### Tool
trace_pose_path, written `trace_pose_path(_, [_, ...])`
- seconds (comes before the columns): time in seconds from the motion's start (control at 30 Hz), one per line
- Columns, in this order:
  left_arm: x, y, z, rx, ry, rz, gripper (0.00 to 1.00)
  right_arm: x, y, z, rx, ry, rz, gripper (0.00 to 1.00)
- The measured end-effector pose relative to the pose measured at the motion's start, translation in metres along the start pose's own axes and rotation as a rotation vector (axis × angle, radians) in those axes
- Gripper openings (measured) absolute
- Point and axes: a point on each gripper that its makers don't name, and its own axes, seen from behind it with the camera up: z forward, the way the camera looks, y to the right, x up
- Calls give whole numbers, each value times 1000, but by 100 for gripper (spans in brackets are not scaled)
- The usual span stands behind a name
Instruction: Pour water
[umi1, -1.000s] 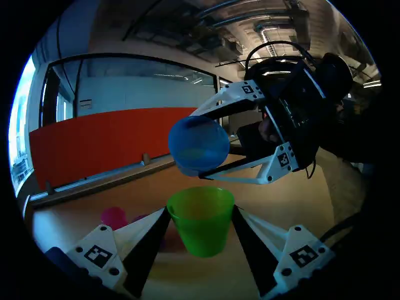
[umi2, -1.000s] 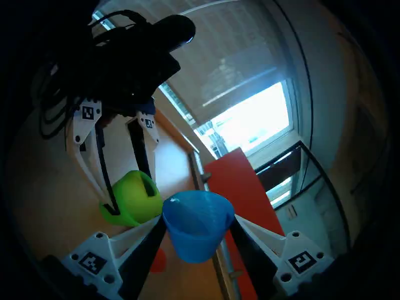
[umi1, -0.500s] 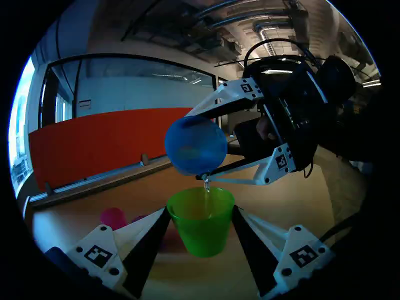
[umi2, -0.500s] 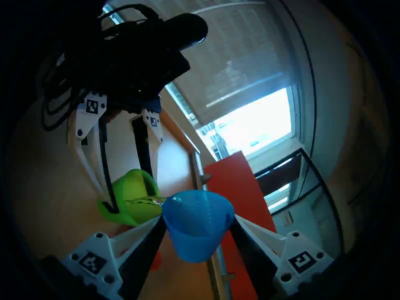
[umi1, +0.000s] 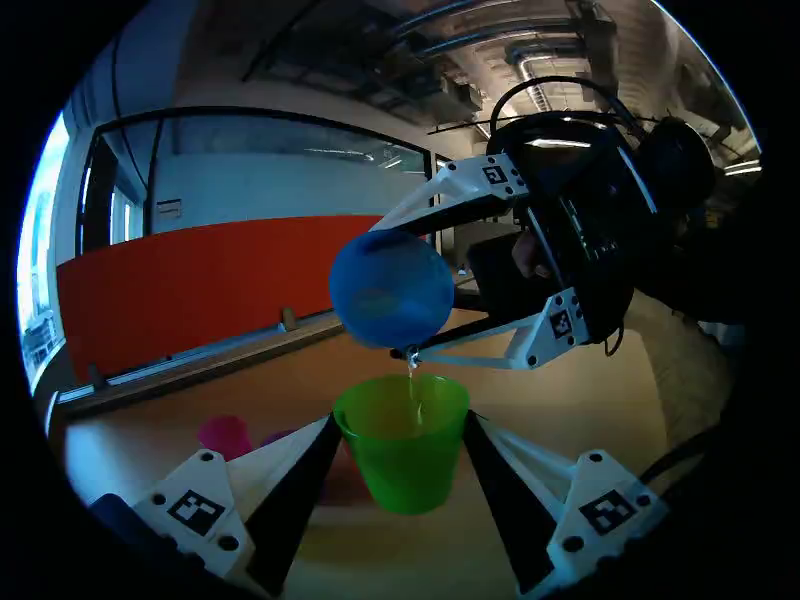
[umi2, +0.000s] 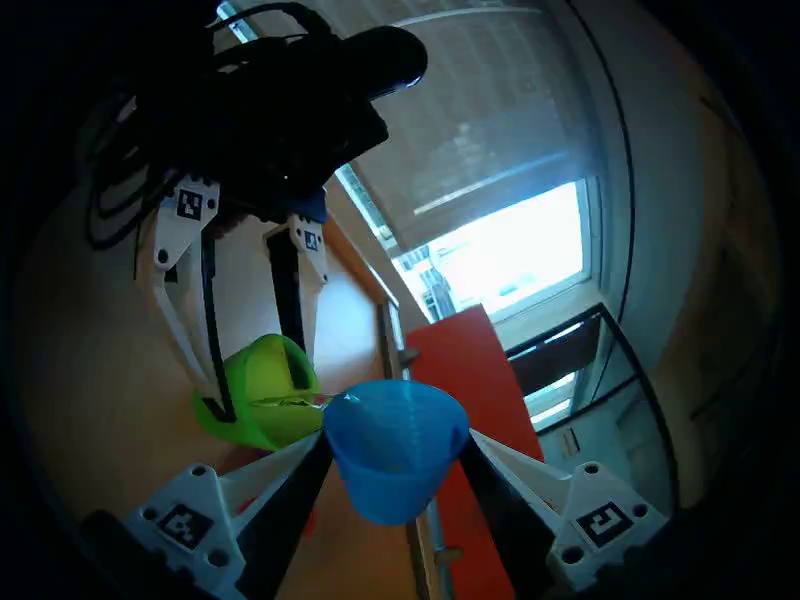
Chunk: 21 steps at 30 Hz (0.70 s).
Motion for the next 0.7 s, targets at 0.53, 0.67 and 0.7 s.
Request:
trace_pose_path(0.53, [3,2,0,-2,4,4,87,1,2,-2,-5,-1,-39,90])
trace_pose_path(0.67, [3,2,0,-1,5,4,87,1,3,-3,-6,-1,-51,90])
trace_pose_path(0.7, [3,2,0,-1,6,4,87,1,3,-3,-6,-2,-55,90])
